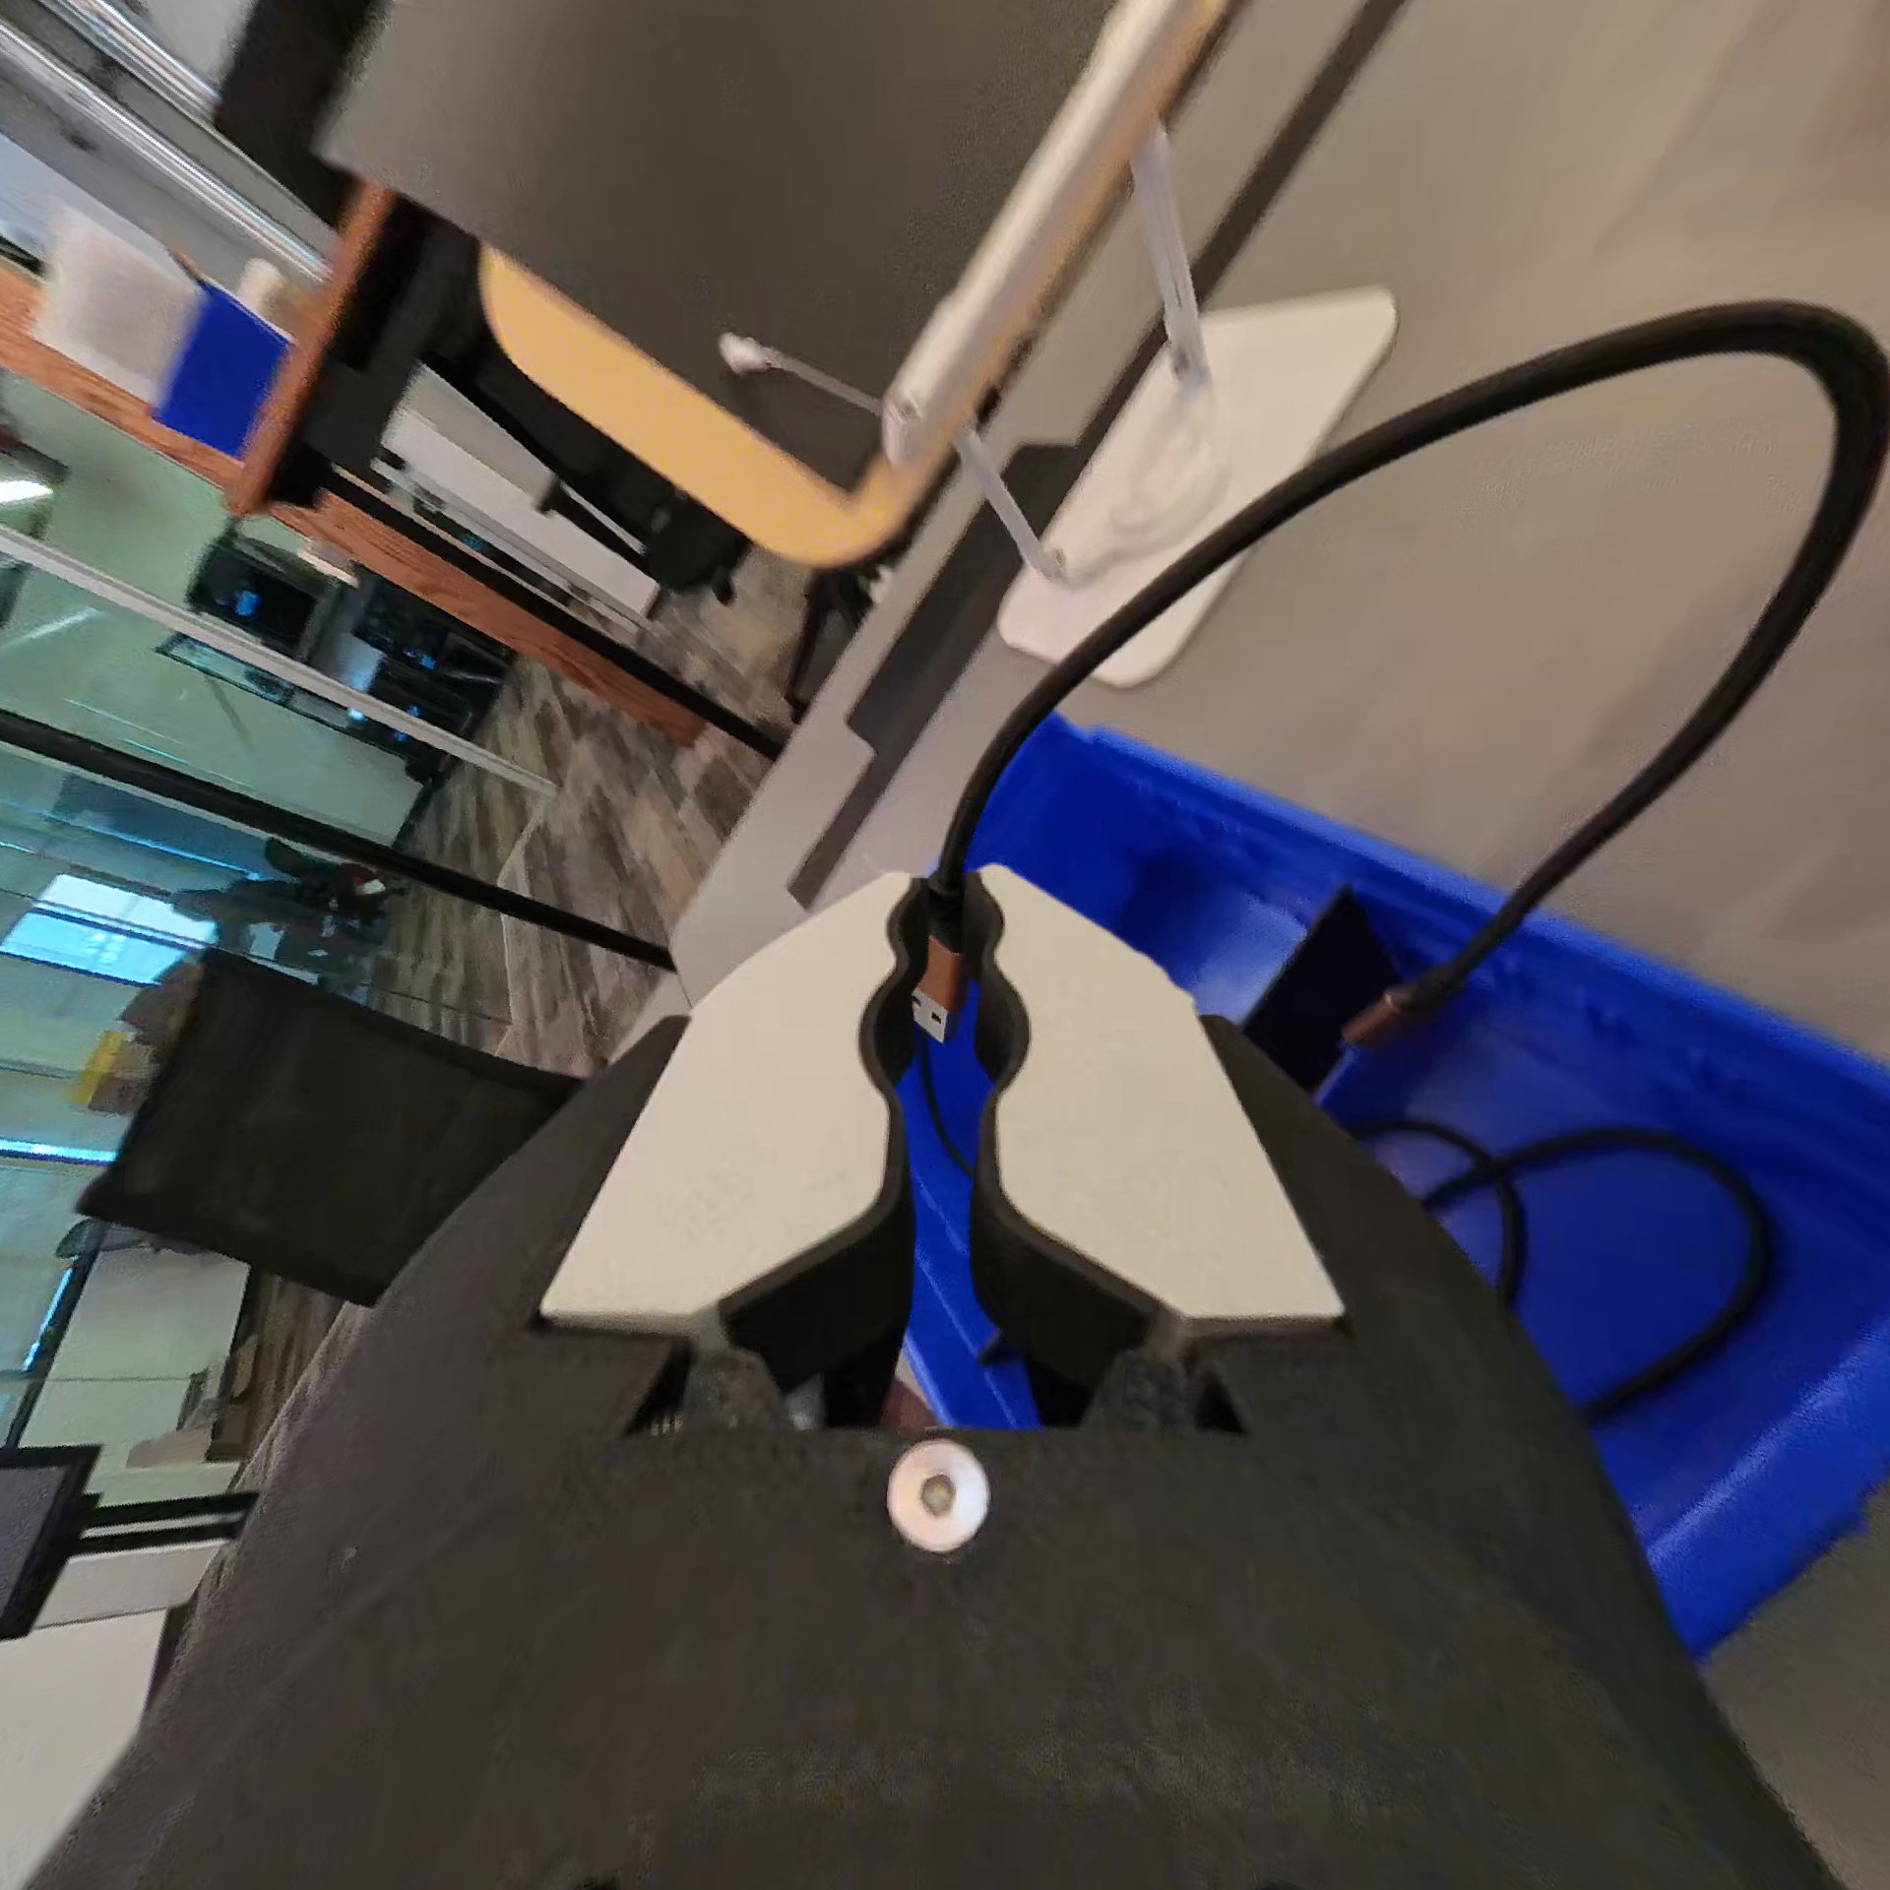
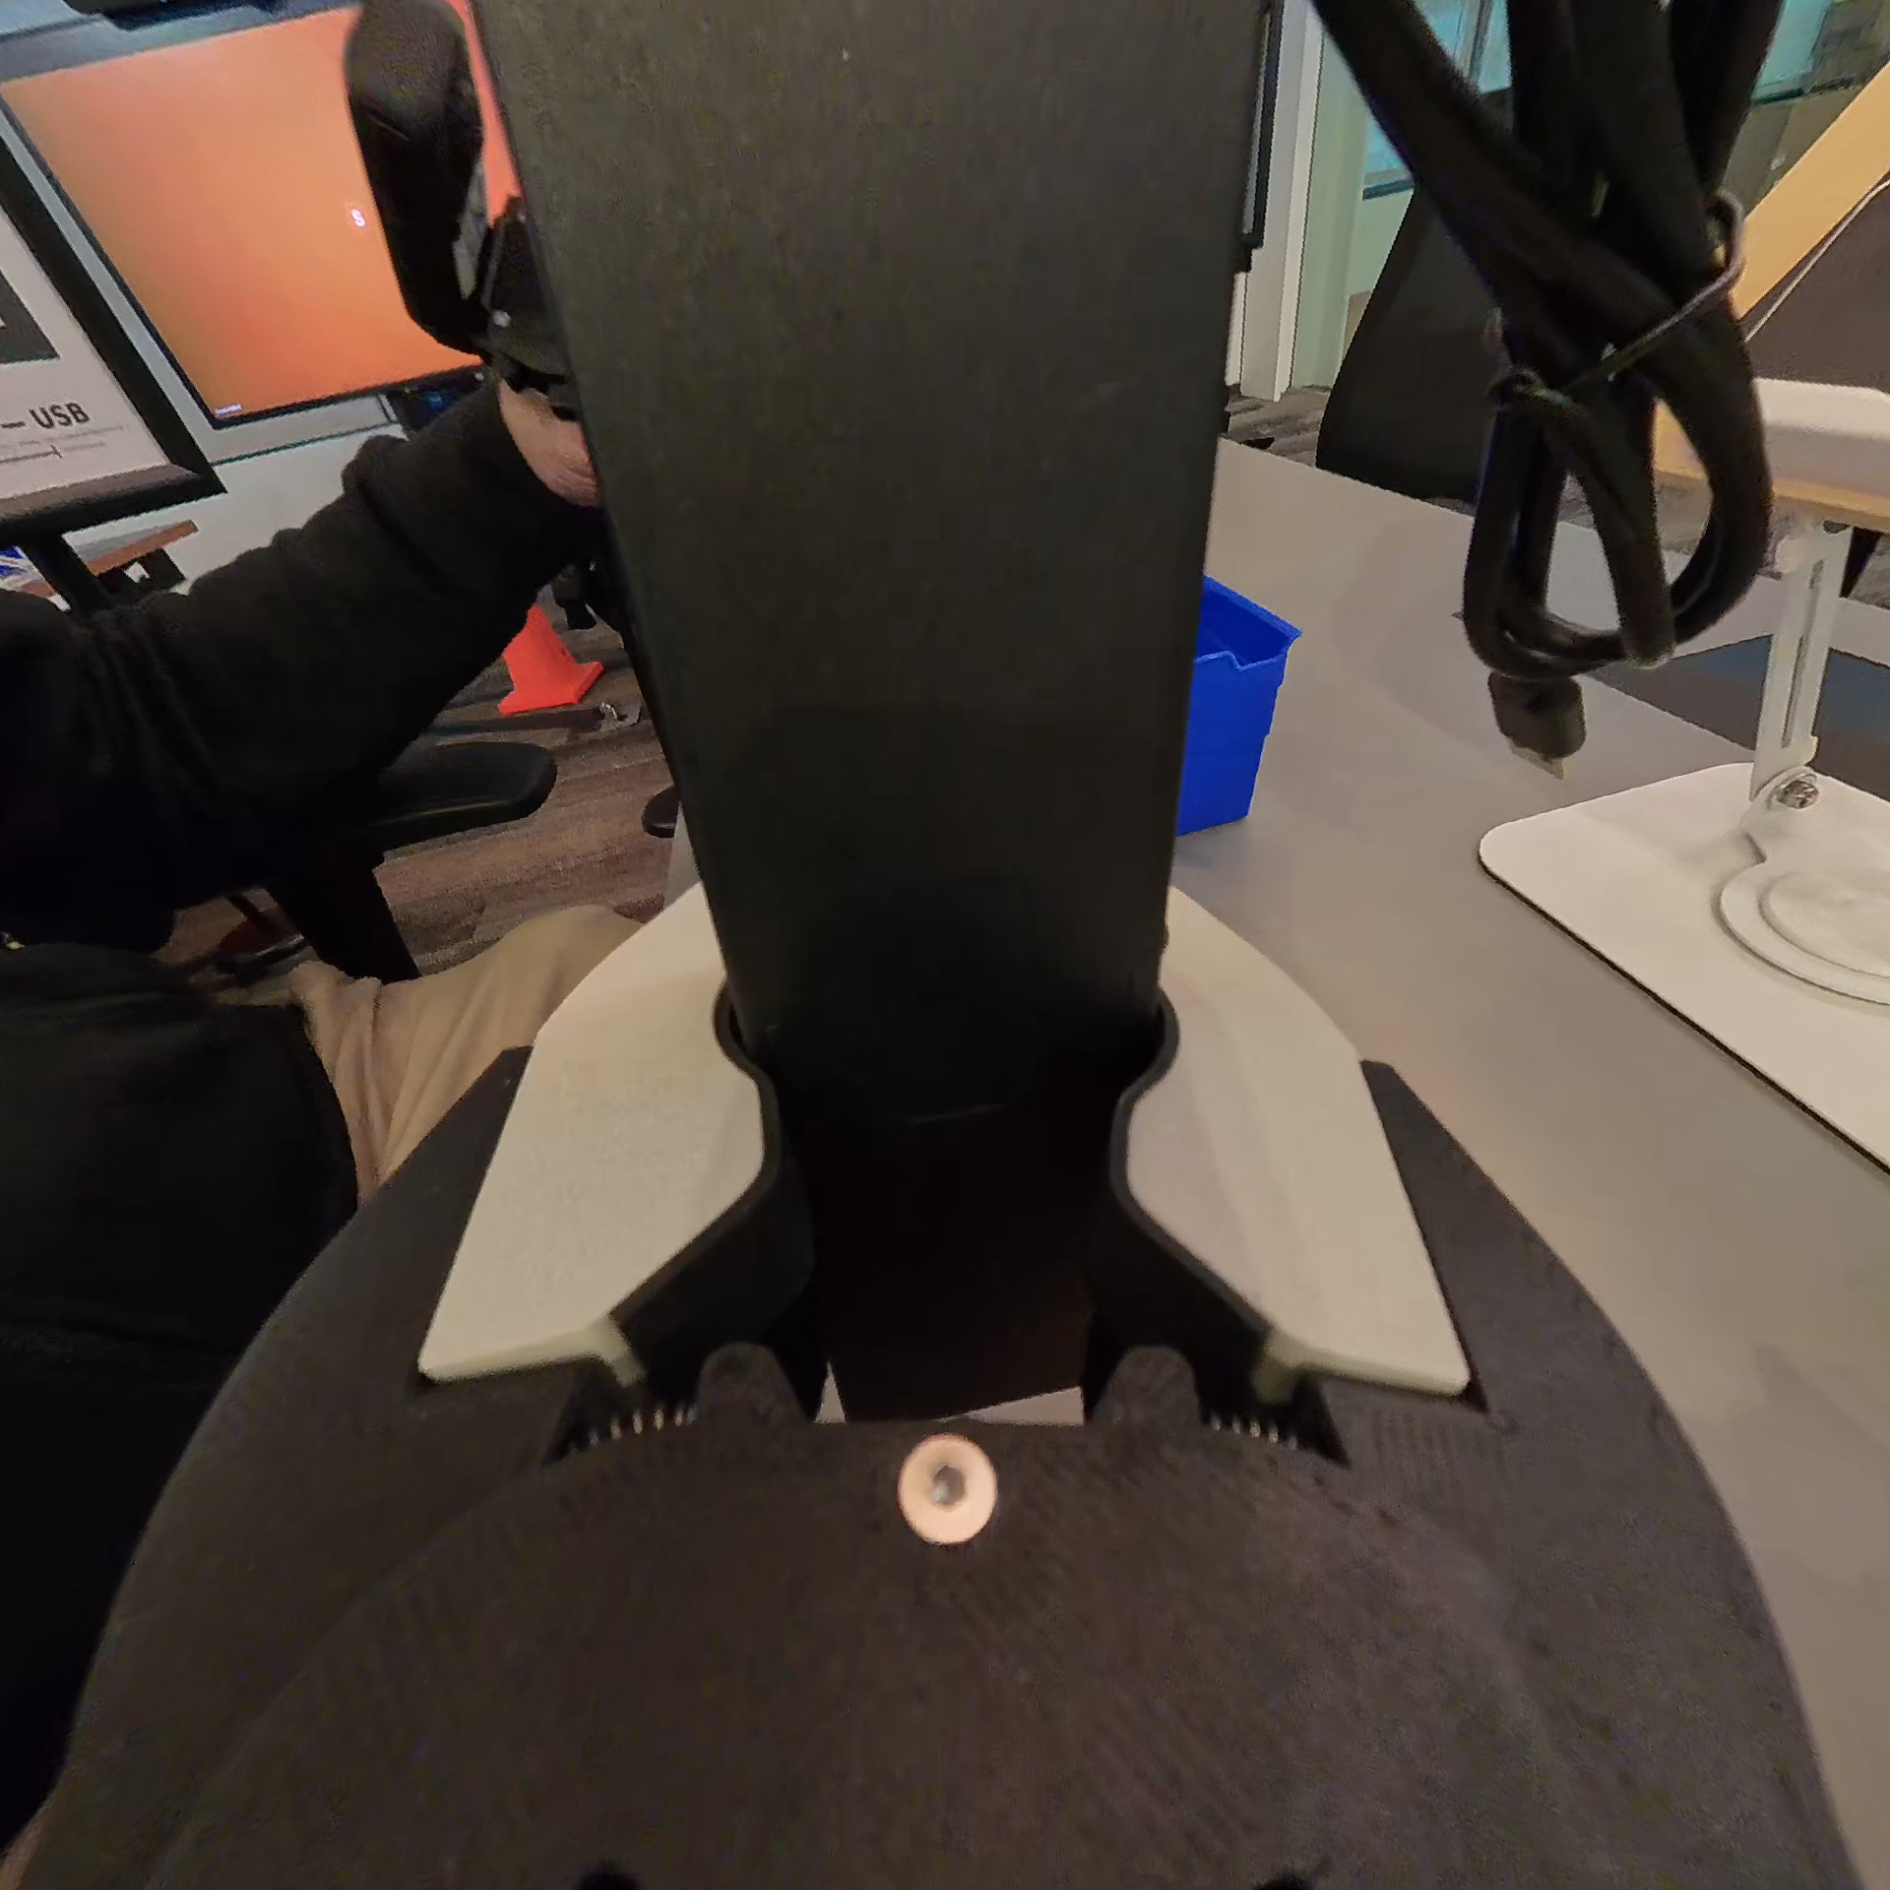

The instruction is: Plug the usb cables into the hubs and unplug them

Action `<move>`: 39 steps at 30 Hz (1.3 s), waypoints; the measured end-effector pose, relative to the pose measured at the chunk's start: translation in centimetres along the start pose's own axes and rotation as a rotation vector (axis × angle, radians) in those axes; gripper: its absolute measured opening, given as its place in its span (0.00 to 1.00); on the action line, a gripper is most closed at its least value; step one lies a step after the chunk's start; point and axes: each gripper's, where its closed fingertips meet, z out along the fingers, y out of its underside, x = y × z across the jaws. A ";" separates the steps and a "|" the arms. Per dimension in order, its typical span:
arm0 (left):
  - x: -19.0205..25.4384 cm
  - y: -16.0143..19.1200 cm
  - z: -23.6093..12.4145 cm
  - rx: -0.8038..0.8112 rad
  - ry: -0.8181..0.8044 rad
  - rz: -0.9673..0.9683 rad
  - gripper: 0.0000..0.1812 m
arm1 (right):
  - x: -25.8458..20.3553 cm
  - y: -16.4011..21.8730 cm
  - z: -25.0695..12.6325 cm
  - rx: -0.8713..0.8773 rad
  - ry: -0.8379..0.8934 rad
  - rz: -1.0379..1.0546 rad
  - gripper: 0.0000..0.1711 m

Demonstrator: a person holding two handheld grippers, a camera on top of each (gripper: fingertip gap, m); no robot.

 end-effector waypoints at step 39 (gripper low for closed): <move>22.3 -6.3 13.4 -0.033 0.481 -1.149 0.21 | 5.5 -1.5 -4.2 0.147 0.297 0.107 0.39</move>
